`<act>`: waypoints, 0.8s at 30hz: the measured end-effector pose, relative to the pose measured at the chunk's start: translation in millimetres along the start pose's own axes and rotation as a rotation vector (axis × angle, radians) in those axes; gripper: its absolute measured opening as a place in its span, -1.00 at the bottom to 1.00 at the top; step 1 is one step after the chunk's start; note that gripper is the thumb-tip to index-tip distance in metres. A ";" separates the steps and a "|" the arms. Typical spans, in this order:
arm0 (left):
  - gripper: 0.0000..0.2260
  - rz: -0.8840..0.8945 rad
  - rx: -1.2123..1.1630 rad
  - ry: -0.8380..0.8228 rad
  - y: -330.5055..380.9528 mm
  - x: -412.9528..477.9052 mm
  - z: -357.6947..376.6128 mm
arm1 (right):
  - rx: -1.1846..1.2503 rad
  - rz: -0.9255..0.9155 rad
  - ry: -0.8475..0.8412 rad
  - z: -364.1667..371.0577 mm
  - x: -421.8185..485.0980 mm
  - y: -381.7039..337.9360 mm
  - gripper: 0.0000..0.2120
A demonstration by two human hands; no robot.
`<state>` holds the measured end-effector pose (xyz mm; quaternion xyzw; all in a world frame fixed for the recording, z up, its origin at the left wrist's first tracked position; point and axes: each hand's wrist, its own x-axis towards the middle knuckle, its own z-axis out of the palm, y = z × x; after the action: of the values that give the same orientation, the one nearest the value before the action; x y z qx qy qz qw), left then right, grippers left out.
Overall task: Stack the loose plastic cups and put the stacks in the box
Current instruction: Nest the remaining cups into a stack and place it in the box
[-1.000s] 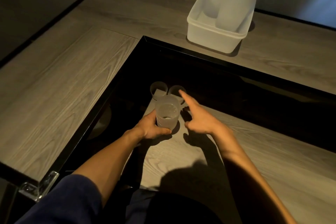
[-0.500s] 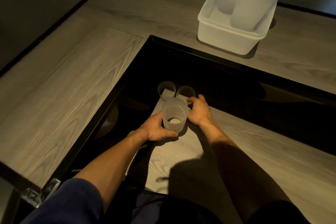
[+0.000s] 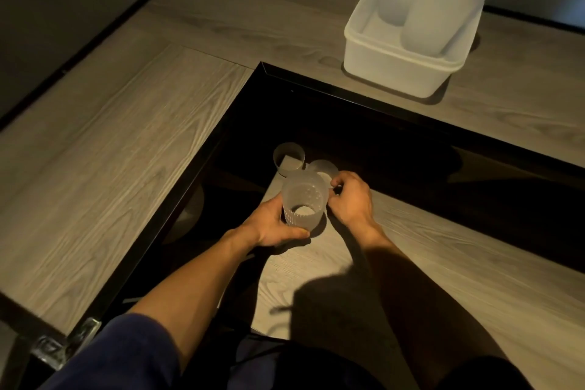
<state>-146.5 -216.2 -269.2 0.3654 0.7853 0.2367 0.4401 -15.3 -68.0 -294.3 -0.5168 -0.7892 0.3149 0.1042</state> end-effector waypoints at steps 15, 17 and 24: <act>-0.25 0.037 -0.007 0.074 3.9 -7.2 9.9 | 0.551 -0.384 0.142 -100.4 -51.7 -43.6 -0.83; -0.26 0.039 -0.020 0.074 4.9 -9.9 10.2 | 0.462 -0.457 0.108 -105.8 -61.4 -46.9 -0.82; -0.23 0.044 -0.023 0.076 4.8 -18.6 12.8 | 0.154 -0.531 -0.136 -110.7 -83.7 -62.6 -0.39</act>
<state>-127.2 -227.1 -262.6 0.3679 0.7906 0.2691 0.4089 29.2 -115.4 -156.6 -0.2603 -0.8758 0.3696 0.1689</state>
